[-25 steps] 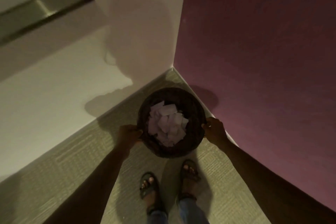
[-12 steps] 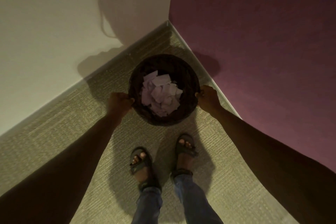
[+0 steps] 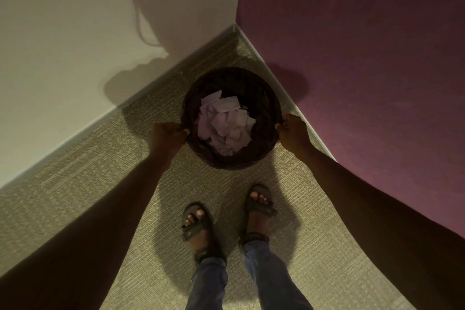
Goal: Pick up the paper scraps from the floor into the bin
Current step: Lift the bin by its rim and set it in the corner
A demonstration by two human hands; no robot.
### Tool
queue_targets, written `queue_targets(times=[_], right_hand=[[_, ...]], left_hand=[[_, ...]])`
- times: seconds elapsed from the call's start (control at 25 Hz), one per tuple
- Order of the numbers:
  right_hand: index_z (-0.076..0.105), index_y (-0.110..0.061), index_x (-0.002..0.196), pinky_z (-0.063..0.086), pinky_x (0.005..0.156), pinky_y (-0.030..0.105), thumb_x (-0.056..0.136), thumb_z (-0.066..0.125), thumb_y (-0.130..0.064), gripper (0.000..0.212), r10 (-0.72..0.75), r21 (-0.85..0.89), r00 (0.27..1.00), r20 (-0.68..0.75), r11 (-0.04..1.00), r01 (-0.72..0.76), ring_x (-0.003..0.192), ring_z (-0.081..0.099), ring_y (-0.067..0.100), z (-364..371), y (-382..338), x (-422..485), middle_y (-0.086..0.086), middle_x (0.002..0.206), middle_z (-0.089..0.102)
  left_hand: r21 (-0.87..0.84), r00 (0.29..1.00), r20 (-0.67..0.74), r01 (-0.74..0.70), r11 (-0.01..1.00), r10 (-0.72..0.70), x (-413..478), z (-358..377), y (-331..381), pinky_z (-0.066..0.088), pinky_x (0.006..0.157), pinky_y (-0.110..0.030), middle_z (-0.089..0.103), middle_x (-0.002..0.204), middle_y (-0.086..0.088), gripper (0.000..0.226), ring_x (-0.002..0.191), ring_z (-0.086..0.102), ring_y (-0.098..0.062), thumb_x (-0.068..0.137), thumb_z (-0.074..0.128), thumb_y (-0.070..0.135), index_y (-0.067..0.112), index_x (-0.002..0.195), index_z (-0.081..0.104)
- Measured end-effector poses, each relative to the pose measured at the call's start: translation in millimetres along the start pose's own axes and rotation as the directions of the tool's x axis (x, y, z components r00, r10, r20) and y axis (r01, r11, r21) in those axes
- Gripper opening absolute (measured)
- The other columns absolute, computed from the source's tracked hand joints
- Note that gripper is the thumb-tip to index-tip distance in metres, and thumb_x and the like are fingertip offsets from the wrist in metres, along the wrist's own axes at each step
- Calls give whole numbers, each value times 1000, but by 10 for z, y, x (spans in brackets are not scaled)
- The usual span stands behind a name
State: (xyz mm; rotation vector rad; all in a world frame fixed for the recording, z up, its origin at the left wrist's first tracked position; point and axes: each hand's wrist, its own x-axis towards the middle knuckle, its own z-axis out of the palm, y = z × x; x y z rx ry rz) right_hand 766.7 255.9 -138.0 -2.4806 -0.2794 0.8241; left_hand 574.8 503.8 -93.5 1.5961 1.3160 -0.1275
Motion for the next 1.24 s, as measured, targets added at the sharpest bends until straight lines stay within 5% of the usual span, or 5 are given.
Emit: queue_targets(times=[0.56, 0.72, 0.84, 1.08, 1.24], right_hand=[[65, 4, 99, 38, 65, 23, 89, 62, -5, 13, -14, 41, 1000, -22, 999, 15, 85, 64, 25, 72, -256, 191, 17, 95, 69], [65, 2, 102, 37, 64, 21, 90, 61, -6, 15, 7, 31, 1000, -14, 999, -7, 87, 64, 24, 86, -381, 211, 15, 97, 69], [63, 3, 105, 37, 66, 23, 92, 60, -11, 20, 32, -22, 999, -14, 999, -32, 97, 64, 29, 67, -412, 177, 17, 104, 67], [49, 7, 129, 42, 100, 42, 98, 49, -22, 42, -421, -394, 888, -184, 859, 326, 122, 50, 40, 58, -553, -223, 27, 129, 54], [34, 5, 145, 23, 119, 44, 104, 34, -32, 56, -625, -458, 780, -38, 704, 542, 144, 26, 37, 239, -630, -349, 26, 152, 33]], left_hand=[[1, 999, -21, -31, 1000, 31, 338, 5, -16, 53, 68, -46, 67, 77, -21, 22, 72, 66, -33, 81, 69, 4, 16, 64, 64], [54, 1000, -26, 5, 999, -3, 487, -20, -103, 57, 76, -58, 70, 82, -23, 18, 80, 70, -41, 80, 71, 9, 17, 65, 65], [215, 996, -64, -54, 975, 69, 481, 7, -76, 56, 79, -42, 70, 87, -21, 12, 86, 68, -37, 84, 67, 19, 8, 79, 68], [621, 781, -6, -486, 614, 625, 3, 193, 164, 42, 98, -44, 51, 133, -21, 44, 123, 47, -36, 97, 46, 23, 0, 135, 43], [703, 686, 169, -587, 402, 708, -96, 408, 88, 23, 118, -49, 26, 155, -23, 54, 146, 22, -35, 103, 37, 24, -2, 149, 24]])
